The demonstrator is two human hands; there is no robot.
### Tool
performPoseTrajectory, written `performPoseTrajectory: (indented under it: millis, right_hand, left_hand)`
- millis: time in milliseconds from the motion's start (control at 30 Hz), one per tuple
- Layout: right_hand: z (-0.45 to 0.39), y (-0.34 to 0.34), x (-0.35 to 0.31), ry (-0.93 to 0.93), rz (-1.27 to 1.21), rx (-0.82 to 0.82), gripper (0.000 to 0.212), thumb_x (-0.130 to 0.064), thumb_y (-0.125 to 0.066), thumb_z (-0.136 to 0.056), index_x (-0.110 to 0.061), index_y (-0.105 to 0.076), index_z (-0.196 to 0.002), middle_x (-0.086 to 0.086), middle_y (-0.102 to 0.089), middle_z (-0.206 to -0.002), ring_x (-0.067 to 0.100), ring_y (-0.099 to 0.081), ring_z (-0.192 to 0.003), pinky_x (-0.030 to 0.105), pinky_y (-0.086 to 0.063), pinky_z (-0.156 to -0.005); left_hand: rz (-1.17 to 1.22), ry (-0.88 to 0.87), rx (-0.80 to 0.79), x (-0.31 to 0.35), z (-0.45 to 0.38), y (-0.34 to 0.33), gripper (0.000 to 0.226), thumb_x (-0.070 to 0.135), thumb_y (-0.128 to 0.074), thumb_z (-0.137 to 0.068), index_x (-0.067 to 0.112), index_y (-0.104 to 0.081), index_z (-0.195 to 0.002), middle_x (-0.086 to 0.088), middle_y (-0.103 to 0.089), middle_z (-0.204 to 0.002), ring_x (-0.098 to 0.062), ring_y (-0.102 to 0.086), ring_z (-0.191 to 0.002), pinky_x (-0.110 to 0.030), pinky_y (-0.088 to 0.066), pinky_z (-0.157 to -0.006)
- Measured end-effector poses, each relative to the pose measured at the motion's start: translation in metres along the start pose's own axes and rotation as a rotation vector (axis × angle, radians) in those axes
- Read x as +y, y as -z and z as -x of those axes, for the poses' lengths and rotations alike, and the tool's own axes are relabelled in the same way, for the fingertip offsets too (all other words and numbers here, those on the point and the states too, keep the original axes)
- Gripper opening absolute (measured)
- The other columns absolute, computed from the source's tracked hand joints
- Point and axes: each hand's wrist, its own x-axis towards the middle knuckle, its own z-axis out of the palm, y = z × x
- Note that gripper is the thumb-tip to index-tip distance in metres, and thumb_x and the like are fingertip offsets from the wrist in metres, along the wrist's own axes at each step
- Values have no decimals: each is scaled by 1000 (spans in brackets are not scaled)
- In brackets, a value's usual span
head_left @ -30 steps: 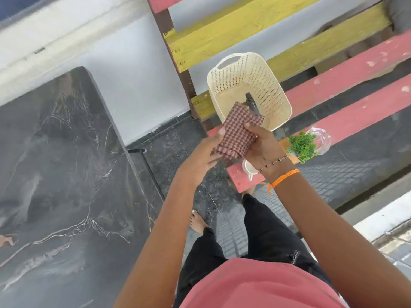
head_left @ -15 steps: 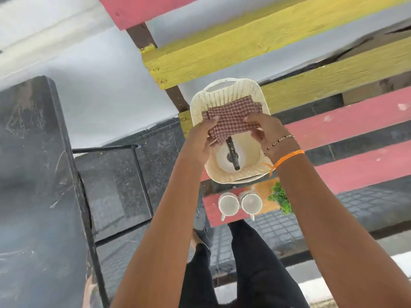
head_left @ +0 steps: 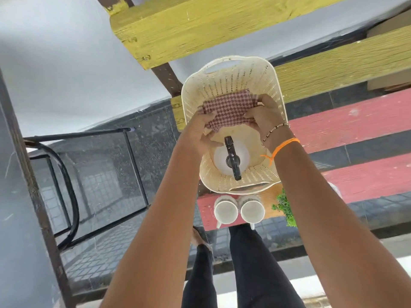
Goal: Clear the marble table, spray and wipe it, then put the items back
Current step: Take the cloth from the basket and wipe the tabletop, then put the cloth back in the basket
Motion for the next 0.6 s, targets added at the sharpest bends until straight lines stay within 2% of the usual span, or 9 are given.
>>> performPoseTrajectory:
  millis: [100, 200, 300, 367, 467, 533, 600]
  right_hand:
    - [1, -3, -10, 13, -78, -21, 33, 13, -48, -81, -20, -49, -76, 4, -55, -77, 13, -54, -65, 21, -49, -54]
    - [-1, -4, -19, -6, -75, -30, 32, 12, -48, -80, -18, -48, -70, 5, -53, -70, 14, -52, -61, 22, -49, -52]
    - [-11, -1, -14, -80, -11, -18, 36, 13, -47, -81, -21, -49, -71, 3, -53, -77, 19, -53, -73, 29, -52, -63]
    - [-19, 1, -5, -129, 3, 11, 36, 14, -45, -81, -21, -50, -77, 5, -53, -89, 23, -52, -87, 35, -53, -76]
    - [-29, 1, 14, -120, 80, 74, 37, 13, -41, -84, -9, -53, -110, 12, -50, -106, 27, -50, -98, 43, -53, -89]
    - [-33, -2, 24, -64, 183, 120, 41, 10, -38, -85, -6, -51, -121, 14, -52, -112, 27, -52, -96, 42, -53, -85]
    - [-35, -4, 31, -5, 268, 152, 44, 7, -33, -86, -7, -54, -121, 15, -51, -126, 25, -52, -96, 30, -52, -71]
  left_hand:
    - [75, 31, -175, 0, -1, 9, 13, 19, -59, -89, 22, -57, -102, -6, -51, -117, -39, -43, -117, -64, -43, -74]
    - [201, 17, -228, -3, -2, 12, 19, 23, -59, -90, 17, -54, -107, -8, -55, -105, -35, -56, -104, -53, -55, -66]
    - [341, -9, -110, -5, -8, 4, 18, 17, -62, -87, 7, -57, -100, -11, -58, -97, -27, -61, -93, -44, -59, -70]
    - [261, -68, -27, -4, -16, -1, 6, 8, -61, -88, 5, -59, -92, -11, -60, -92, -20, -61, -86, -38, -58, -80]
    - [16, -114, 24, -7, -33, -8, 5, 3, -58, -88, 7, -59, -89, -6, -61, -90, -17, -59, -87, -35, -53, -89]
    - [-154, -124, 79, -11, -45, -10, 9, 1, -56, -89, 10, -59, -88, -3, -61, -89, -17, -57, -88, -33, -50, -89]
    - [-290, -137, 123, -16, -53, -10, 18, -1, -51, -91, 13, -57, -81, -1, -59, -85, -18, -54, -87, -31, -46, -84]
